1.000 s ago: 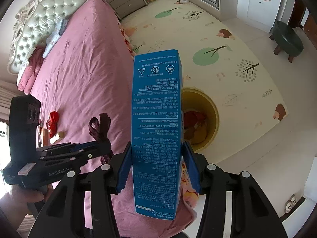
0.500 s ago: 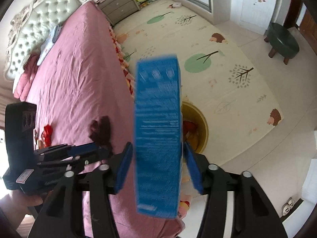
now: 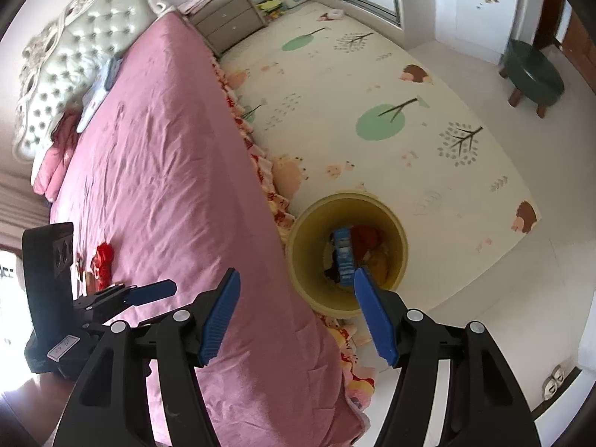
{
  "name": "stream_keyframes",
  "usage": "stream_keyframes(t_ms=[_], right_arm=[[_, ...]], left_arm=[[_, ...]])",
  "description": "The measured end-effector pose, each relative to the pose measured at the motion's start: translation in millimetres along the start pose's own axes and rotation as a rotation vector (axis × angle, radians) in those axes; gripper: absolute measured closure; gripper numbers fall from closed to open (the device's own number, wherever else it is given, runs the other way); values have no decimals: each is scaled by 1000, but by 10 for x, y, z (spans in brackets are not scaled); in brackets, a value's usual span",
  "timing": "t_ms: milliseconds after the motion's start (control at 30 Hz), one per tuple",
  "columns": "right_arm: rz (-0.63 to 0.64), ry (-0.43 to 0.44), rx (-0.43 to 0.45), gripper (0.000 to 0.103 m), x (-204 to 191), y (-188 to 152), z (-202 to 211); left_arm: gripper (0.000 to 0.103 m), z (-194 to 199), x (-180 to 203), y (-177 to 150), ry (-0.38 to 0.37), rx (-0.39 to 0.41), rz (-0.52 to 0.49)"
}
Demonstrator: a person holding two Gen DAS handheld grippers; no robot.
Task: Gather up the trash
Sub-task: 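Carry cord and blue box over the yellow bin and open both tools, then move both open tools back toward the remaining items on the bed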
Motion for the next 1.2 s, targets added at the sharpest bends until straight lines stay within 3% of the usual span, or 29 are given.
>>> stream_keyframes(t_ms=[367,800,1200], right_arm=[[125,88,-41,41,-938,-303,-31],[284,180,-117,41,-2194,-1010,-163],[334,229,-167,41,-3173,-1512,-477]], left_arm=[[24,639,-679,-314,74,77,91],[23,1442,-1762,-873,171,160,225],[22,1900,-2658,-1162,227,180,282]])
Point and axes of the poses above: each gripper's, at about its wrist camera, not at the fingertips, and z roughly against the way its jaws point, x to its right, y to its top, the point moved 10 cm from there along -z, roughly the way its jaws point, and after that the axes turned 13 degrees about x, right-handed, at the moved point
